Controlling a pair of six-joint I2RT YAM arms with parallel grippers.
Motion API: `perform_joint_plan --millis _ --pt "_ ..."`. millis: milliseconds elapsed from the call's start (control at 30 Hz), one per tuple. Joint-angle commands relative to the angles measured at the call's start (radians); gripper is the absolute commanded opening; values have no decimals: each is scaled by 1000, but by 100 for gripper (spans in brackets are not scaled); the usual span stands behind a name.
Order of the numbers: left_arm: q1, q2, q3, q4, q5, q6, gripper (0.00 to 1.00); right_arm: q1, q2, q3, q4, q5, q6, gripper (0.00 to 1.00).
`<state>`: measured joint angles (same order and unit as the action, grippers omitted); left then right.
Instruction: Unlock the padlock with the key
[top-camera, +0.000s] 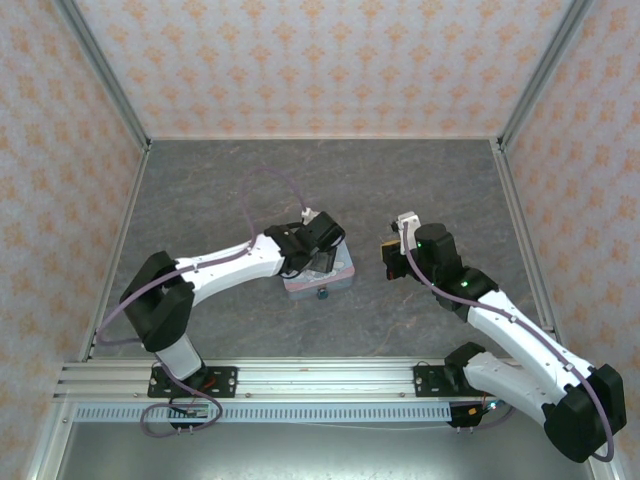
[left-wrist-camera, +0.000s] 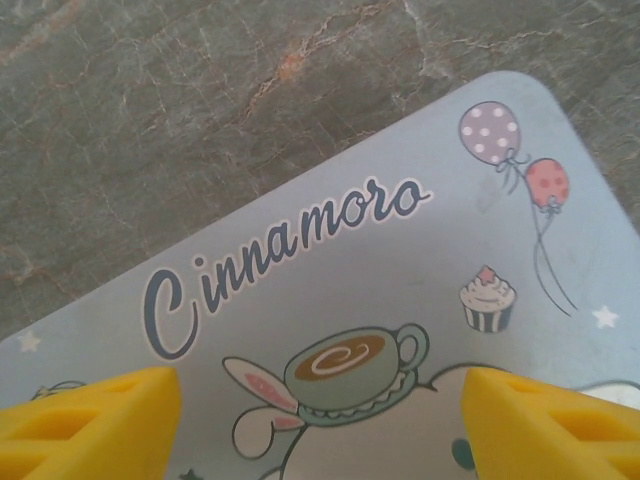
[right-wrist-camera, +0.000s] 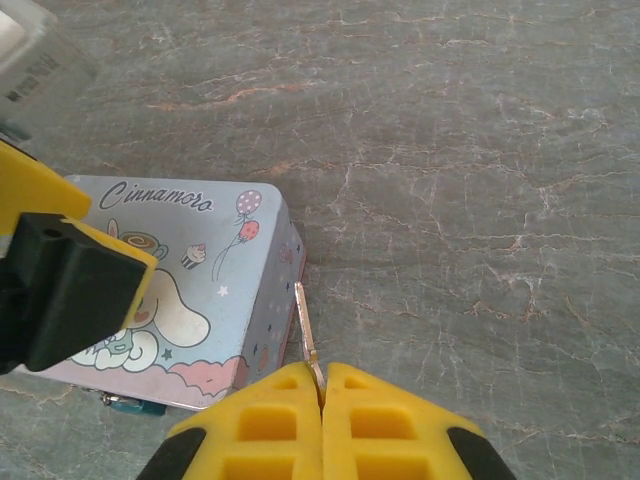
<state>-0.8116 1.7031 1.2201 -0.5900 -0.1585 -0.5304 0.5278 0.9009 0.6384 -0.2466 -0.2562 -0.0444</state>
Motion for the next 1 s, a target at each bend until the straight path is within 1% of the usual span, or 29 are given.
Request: perform_joint_plan --millis 0,167,267,333,367,533,733,800,900,967 --pt "-1 37 54 -65 -20 -59 74 6 -5 6 11 26 13 0" --pt "36 82 48 -46 57 -95 73 7 -6 4 -5 25 17 0" --pt "62 93 27 8 105 -59 70 7 -7 0 -7 22 20 0" --pt "76 111 32 34 128 -11 68 6 -7 -2 -8 23 24 0" --pt "81 123 46 35 126 35 67 7 -6 -3 -8 21 24 0" --pt "98 199 137 -14 97 197 63 6 -19 -3 -20 29 19 0" --pt "107 280 207 -69 130 413 60 7 -74 -9 -51 49 8 0" --pt "112 296 225 -96 158 481 60 7 -92 -10 -61 48 3 0" --pt "129 307 234 -125 268 565 60 7 -110 -13 -69 39 1 0" --pt "142 312 241 -145 299 602 59 7 -115 -16 -70 31 -1 0"
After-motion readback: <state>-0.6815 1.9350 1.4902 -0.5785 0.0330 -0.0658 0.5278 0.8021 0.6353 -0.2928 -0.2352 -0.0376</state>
